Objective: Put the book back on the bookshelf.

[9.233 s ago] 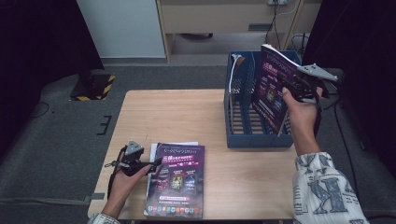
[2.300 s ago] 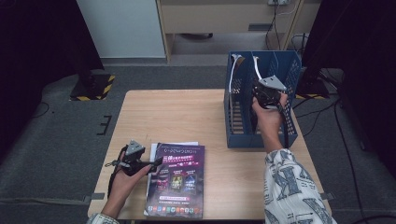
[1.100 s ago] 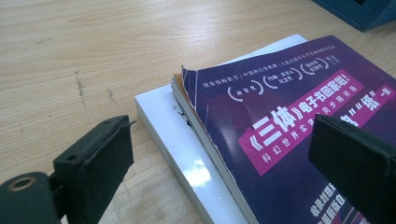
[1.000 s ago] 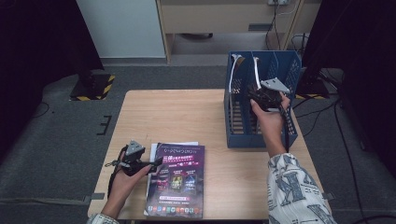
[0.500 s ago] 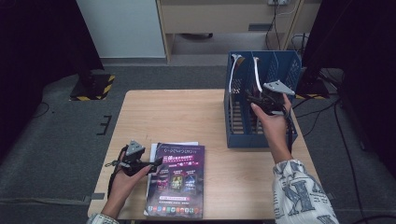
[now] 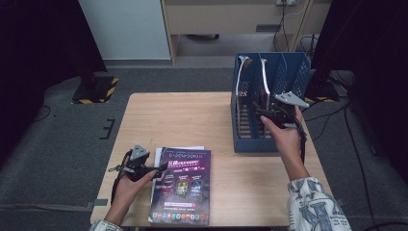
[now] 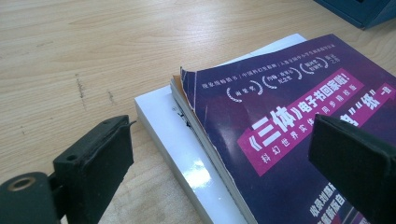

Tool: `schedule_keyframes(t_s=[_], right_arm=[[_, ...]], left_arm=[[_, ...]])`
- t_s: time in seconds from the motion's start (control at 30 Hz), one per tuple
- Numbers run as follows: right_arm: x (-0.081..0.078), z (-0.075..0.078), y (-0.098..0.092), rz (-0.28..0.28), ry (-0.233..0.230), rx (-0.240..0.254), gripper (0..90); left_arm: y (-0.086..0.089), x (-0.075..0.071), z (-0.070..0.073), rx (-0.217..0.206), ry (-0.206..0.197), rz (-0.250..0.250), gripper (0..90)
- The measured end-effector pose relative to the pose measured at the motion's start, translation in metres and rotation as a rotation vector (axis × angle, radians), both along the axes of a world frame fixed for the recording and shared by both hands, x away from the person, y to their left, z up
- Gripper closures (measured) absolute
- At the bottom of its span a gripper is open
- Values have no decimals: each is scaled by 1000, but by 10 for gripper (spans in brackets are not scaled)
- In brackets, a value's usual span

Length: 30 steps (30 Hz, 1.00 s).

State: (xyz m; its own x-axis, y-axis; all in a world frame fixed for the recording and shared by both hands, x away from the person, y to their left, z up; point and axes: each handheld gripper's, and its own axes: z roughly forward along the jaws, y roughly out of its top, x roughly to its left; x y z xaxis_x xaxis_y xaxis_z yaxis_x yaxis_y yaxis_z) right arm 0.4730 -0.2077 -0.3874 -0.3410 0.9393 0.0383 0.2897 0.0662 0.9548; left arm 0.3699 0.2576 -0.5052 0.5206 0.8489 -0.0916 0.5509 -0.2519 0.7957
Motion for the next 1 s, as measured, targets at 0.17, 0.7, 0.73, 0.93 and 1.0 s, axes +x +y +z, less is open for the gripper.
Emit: schedule_keyframes(t_s=[0.17,0.7,0.73,0.93,1.0], right_arm=[[-14,-4,-2,21,-5,-7,113],[-54,-34,-3,64,8,39,120],[-55,-36,-3,65,11,41,122],[-65,-48,-1,88,15,15,139],[-67,-49,0,89,12,12,143]], left_arm=[[0,0,0,0,0,0,63],[-2,0,-2,5,7,-7,63],[-2,0,-2,7,6,-6,63],[-2,1,-1,2,4,-1,64],[-3,1,-1,3,4,-3,64]])
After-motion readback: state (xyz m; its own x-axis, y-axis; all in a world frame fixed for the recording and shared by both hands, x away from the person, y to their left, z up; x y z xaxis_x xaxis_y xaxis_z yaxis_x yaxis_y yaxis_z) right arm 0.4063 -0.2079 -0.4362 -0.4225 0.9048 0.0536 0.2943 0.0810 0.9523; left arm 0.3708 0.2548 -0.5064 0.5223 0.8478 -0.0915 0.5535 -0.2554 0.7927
